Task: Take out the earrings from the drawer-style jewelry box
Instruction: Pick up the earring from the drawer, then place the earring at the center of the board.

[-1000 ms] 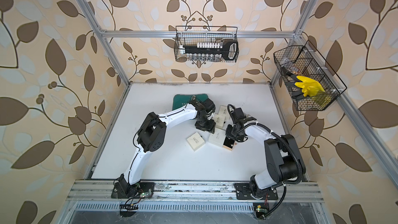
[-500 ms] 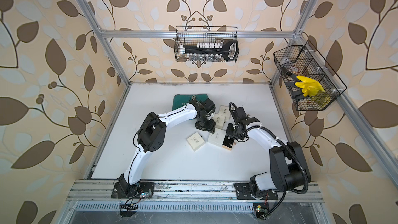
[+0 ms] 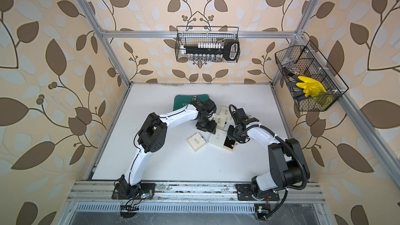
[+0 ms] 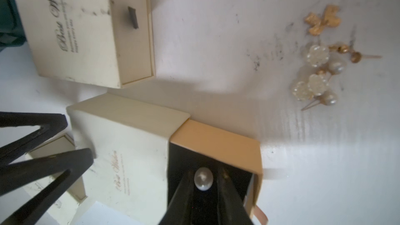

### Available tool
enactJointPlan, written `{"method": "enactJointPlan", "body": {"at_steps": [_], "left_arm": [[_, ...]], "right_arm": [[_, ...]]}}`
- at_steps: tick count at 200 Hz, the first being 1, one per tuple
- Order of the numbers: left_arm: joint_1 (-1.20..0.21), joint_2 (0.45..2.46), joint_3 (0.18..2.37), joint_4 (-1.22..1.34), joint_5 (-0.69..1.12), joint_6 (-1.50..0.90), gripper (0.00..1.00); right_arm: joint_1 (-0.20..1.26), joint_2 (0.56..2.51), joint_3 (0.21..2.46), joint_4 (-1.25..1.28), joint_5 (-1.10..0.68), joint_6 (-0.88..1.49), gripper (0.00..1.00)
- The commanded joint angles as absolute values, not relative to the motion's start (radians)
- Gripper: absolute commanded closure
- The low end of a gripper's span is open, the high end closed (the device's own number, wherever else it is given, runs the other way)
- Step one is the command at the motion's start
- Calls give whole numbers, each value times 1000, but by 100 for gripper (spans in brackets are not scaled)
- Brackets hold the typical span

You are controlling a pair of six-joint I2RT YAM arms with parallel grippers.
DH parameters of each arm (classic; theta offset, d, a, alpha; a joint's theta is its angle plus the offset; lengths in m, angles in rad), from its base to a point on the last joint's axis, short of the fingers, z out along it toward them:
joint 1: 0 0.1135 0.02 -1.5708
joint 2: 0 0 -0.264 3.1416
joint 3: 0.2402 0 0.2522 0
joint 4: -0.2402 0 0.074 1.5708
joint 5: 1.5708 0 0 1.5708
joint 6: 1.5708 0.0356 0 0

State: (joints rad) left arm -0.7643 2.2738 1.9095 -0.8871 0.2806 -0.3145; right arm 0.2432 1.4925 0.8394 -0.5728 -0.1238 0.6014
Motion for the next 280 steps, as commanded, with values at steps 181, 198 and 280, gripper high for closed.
{"method": "enactJointPlan", "body": {"at_steps": [181,198,280], "left_arm": [[-756,2259,1919,-910,295,-301,33],[-756,2259,1918,-910,296,-301,33],[-756,2251,1911,-910,295,-297,33]], "right_arm": [[205,1330,823,-649,-61,583,88],[155,1340,827,-641,-45,572,88],[58,1572,859,-563,-49,549,86]]}}
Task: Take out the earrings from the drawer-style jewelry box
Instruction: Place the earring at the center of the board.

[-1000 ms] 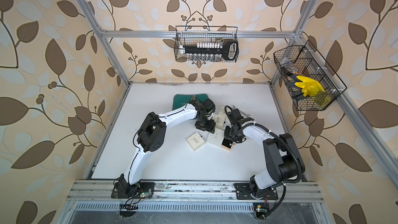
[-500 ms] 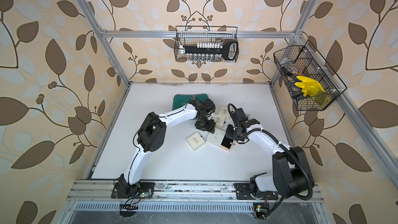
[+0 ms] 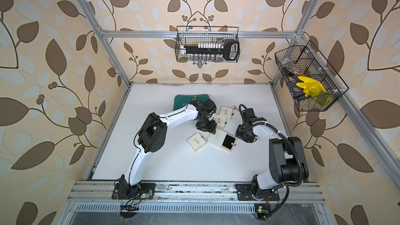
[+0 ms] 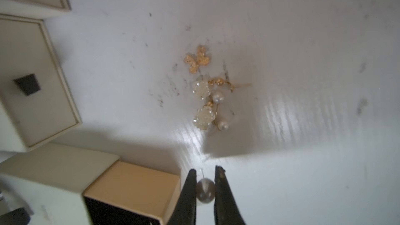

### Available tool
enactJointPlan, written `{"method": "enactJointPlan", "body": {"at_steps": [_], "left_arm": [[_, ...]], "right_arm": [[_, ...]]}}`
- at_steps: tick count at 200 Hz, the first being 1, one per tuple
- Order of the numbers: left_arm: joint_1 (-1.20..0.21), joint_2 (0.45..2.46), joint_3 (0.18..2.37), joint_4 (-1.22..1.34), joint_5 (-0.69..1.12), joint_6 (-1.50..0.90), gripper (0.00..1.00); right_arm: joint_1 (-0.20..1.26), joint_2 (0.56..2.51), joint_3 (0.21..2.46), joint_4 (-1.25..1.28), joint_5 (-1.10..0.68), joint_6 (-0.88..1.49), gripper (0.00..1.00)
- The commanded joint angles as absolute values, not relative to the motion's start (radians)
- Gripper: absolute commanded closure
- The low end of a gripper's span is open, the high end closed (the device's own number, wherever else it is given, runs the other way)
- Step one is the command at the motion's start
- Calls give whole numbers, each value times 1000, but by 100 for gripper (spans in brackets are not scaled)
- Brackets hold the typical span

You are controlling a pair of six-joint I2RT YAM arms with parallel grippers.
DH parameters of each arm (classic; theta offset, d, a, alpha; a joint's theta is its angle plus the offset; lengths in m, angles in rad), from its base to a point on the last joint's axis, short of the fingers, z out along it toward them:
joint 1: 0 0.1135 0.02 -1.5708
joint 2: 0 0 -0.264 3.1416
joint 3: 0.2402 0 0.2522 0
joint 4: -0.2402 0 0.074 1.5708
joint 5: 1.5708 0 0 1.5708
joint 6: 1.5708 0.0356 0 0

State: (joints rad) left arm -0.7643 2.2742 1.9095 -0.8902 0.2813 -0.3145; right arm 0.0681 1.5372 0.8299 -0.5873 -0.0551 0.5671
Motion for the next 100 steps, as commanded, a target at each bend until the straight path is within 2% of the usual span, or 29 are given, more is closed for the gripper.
{"method": "enactJointPlan", "body": {"at_steps": [1,49,100], "left_arm": [[-756,2251,1910,-910,296,-297,33],[-757,2253,1911,-910,298,-293,33],[-756,2259,1913,-910,302,-293,33]], "right_arm": [[58,1573,860,-562,-48,548,86],[57,1572,876,-587,-31,526,69],[154,1393,869,-677,37,495,68]]}}
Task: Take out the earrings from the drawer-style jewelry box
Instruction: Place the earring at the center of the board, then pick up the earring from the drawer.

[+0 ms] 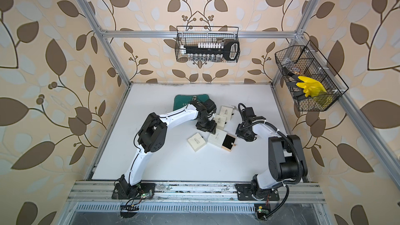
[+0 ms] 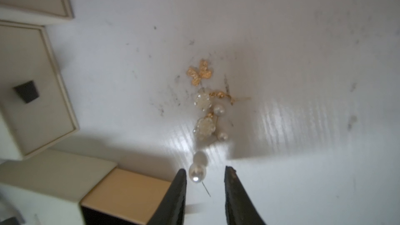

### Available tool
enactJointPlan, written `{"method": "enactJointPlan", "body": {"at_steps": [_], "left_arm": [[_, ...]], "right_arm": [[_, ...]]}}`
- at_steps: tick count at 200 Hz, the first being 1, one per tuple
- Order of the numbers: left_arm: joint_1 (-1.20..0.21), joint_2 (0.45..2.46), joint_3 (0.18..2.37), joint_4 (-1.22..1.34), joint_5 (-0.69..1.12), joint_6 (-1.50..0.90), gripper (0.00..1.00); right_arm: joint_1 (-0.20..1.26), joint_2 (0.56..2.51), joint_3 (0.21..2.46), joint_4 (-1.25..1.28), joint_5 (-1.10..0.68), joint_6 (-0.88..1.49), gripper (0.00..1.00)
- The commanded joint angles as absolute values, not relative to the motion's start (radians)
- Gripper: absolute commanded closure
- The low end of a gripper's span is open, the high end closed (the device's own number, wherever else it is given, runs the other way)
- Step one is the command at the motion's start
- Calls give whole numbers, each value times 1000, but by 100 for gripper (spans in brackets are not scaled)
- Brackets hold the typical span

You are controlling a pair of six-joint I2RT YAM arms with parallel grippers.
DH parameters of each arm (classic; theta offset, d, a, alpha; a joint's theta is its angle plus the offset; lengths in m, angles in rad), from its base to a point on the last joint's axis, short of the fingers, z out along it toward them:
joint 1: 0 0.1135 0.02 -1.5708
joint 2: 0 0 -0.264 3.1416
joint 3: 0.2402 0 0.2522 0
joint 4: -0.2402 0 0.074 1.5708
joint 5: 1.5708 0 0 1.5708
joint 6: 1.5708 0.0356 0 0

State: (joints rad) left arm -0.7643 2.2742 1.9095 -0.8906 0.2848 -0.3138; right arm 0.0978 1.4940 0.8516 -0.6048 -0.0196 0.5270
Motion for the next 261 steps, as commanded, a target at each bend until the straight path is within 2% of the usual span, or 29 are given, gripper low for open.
{"method": "enactJointPlan", "body": {"at_steps": [1,50,107,221,261], "left_arm": [[-756,2260,1913,-910,302,-294,33],[-758,2268,1917,-910,306,-294,33],[-757,2270,1919,-915,308,-297,33],[-758,2272,1922,-916,306,-294,33],[-757,2270,1924,-917,304,-294,33]], "right_arm": [[157,1389,868,-679,38,494,68],[260,1301,870,-749,-13,451,69],[335,1391,869,-725,-53,429,70],[365,1493,853,-750,-49,423,72],[367,1492,846,-723,-54,442,81]]}}
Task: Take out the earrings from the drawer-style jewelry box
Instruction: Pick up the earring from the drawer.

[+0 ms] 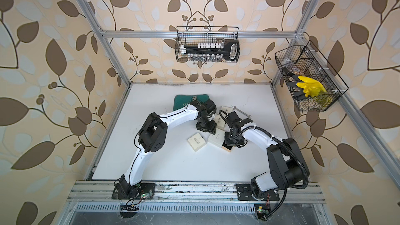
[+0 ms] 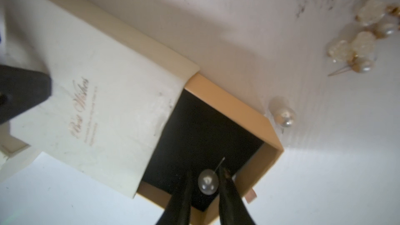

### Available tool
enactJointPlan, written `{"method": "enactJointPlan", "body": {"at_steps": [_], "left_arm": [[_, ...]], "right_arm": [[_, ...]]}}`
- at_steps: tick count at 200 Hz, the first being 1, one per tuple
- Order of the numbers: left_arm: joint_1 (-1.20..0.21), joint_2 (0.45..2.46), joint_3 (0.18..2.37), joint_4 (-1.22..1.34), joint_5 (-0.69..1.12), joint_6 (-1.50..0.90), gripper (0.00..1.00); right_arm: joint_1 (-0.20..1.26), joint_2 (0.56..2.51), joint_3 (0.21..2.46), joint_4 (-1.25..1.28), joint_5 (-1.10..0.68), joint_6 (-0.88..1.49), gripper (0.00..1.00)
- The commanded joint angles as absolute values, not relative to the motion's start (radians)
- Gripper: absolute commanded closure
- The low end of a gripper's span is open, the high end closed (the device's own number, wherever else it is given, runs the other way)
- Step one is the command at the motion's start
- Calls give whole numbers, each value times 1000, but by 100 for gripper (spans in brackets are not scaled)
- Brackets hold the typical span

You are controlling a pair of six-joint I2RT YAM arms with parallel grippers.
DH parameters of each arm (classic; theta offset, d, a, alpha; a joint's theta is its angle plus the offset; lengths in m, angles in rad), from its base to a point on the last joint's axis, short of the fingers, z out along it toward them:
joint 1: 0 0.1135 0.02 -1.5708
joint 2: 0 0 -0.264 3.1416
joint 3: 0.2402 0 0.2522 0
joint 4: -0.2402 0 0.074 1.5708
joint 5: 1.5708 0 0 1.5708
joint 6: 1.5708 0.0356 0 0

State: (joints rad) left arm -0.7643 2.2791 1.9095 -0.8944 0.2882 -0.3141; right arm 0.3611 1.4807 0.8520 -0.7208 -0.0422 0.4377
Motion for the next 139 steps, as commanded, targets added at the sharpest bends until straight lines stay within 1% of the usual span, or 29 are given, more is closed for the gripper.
{"method": "enactJointPlan", "body": {"at_steps": [1,25,79,110,139], "left_arm": [[-758,2271,1924,-917,304,-294,33],[-756,2272,1924,-919,304,-294,33],[-757,2269,1927,-914,325,-290,33],[-753,2265,1951,-911,371,-276,32],[-750,2263,1951,-894,409,-272,31]], "right_arm": [[367,1492,847,-723,-54,443,82],[366,1479,853,-721,-58,449,86],[351,1368,875,-742,1,451,88],[259,1346,883,-749,22,455,88],[168,1376,876,-734,40,468,88]]}}
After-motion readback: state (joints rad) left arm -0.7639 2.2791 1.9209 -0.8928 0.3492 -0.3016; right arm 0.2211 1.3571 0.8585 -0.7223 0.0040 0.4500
